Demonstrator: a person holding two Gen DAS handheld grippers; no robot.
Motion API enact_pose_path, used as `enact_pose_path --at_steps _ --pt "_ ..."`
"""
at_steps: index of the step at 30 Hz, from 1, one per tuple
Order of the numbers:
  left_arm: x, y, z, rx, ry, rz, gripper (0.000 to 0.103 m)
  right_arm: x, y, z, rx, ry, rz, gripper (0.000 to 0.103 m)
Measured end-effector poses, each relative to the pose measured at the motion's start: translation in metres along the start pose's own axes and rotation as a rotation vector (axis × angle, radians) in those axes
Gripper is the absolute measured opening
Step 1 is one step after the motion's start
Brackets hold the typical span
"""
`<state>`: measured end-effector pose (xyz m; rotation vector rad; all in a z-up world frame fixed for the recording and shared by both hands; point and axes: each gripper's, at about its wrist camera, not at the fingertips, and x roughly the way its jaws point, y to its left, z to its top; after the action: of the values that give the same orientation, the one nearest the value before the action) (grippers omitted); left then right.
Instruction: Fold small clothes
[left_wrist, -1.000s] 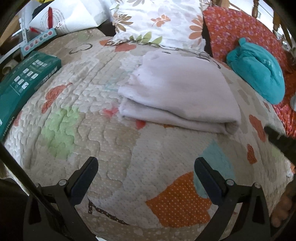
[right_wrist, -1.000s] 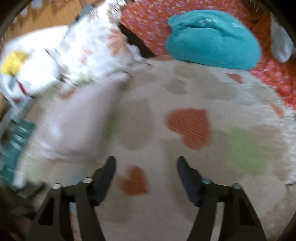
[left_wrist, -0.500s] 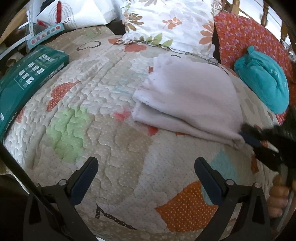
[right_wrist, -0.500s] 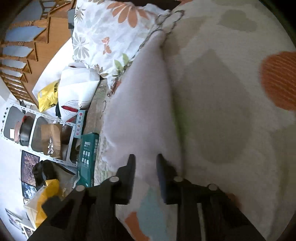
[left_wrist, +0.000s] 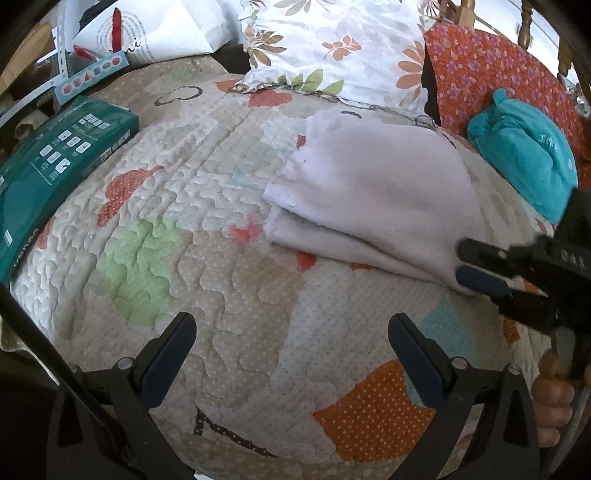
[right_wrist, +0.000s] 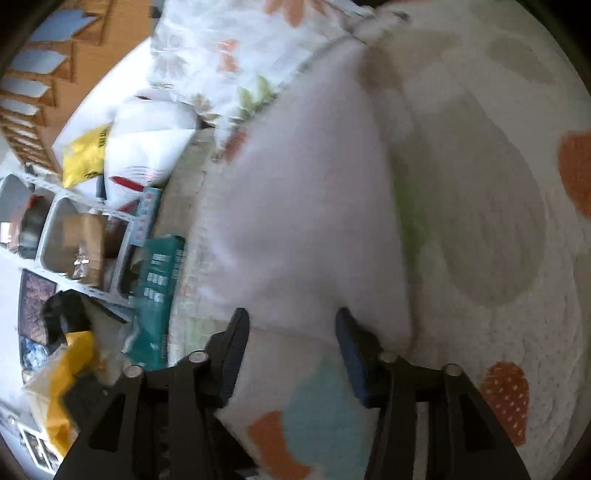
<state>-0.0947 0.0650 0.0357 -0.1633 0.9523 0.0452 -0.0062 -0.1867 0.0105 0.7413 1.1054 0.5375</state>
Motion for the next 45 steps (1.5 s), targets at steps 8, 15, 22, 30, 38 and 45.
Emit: enact_pose_path --at_steps 8,15,22,30,38,45 --pt "0.001 -0.016 -0.004 0.037 0.017 -0.023 0.103 -0.068 0.034 -0.037 -0.319 -0.186 -0.434 0.068" --pt "0.007 -0.03 -0.012 0.093 0.028 -0.007 0.103 -0.078 0.009 -0.046 -0.301 -0.229 -0.57 0.07" --pt "0.011 -0.029 -0.012 0.087 0.045 -0.011 0.103 -0.073 0.0 -0.043 -0.257 -0.223 -0.572 0.072" --pt "0.012 -0.028 -0.012 0.085 0.045 -0.011 0.103 -0.065 0.012 -0.05 -0.344 -0.234 -0.634 0.074" --pt "0.015 -0.029 -0.013 0.088 0.052 -0.011 0.103 -0.062 0.016 -0.053 -0.383 -0.243 -0.667 0.076" --pt "0.019 -0.029 -0.014 0.086 0.066 -0.015 0.103 -0.065 0.015 -0.052 -0.374 -0.256 -0.668 0.077"
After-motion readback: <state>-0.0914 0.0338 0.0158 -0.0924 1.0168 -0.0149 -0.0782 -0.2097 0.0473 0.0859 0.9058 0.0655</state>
